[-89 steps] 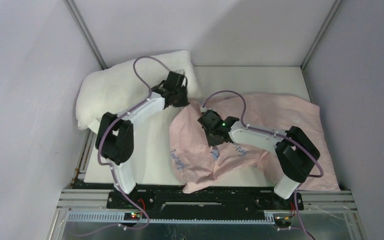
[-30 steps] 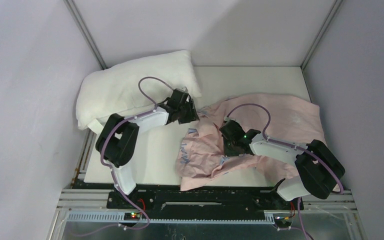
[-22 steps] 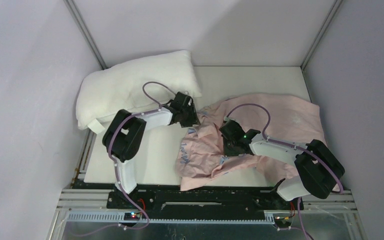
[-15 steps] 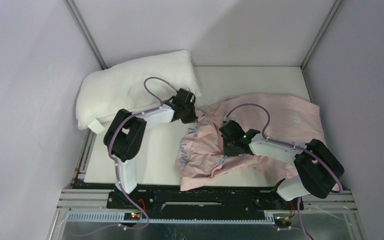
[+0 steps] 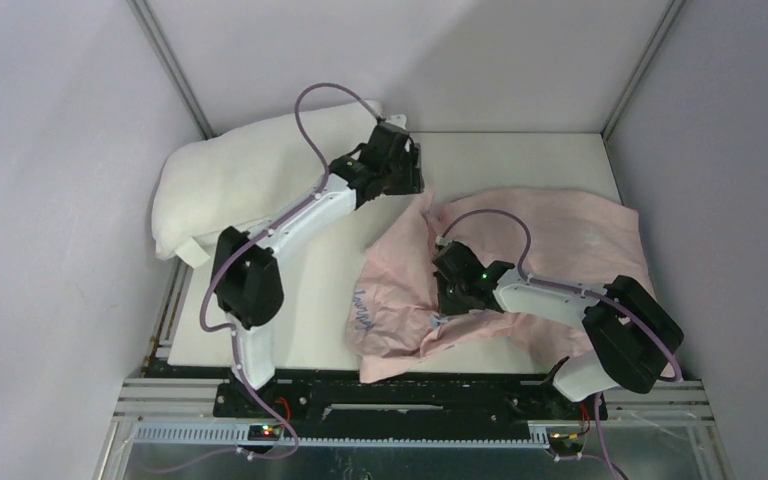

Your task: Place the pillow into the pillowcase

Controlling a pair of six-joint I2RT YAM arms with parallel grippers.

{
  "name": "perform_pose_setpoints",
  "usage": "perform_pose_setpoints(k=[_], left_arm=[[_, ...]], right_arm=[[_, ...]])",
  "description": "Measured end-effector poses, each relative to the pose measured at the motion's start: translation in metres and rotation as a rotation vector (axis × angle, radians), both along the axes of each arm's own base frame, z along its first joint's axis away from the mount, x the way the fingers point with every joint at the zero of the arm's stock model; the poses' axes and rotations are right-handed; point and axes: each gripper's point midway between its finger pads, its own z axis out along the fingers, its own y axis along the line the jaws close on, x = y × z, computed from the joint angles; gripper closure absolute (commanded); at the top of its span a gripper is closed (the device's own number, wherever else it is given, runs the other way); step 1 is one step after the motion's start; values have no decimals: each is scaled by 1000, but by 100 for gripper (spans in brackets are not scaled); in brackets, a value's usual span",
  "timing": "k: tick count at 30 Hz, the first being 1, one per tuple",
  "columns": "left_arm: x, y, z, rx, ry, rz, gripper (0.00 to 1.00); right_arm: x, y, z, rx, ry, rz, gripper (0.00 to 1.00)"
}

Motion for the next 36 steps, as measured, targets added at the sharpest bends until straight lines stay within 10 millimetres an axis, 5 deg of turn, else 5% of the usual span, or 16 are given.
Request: perform_pose_setpoints(k=[4, 8, 10, 15, 23, 26, 32, 36], left_arm=[[-18, 1, -40, 43, 76, -33, 32], [-49, 43, -105, 146, 225, 2, 31], [-67, 66, -121, 186, 275, 25, 29], [-95, 94, -120, 187, 286, 58, 26], [-75, 64, -135, 36, 254, -15, 18], [-66, 52, -142, -17, 248, -37, 34], [-61, 38, -156, -78, 272, -38, 98], [-67, 54, -158, -47, 270, 21, 100]], right_arm=[[1, -1, -2, 7, 17, -8, 88], [3, -2, -1, 21, 27, -9, 78], [3, -2, 0, 27, 28, -10, 75], [12, 0, 19, 63, -11, -10, 73], [37, 7, 52, 115, -95, -17, 70], [36, 1, 49, 96, -90, -23, 69], [39, -4, 42, 60, -89, -27, 65], [43, -10, 39, 45, -86, -39, 60]])
